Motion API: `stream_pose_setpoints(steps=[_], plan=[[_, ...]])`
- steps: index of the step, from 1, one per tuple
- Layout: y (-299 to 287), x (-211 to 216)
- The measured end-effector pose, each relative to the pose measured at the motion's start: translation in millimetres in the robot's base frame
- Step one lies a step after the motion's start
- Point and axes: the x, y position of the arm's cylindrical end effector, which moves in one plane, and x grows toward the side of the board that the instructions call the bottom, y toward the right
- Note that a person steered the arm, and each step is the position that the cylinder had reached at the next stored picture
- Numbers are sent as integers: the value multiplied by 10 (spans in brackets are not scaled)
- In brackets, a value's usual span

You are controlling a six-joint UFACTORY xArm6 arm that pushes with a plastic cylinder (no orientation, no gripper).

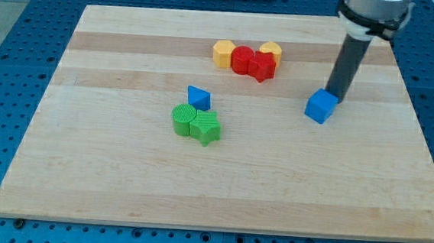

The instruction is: Move the blue cube closer to green star

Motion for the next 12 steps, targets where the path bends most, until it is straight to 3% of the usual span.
stream_pose_setpoints(steps=[5,12], plan=[[-245,977],[-780,434]])
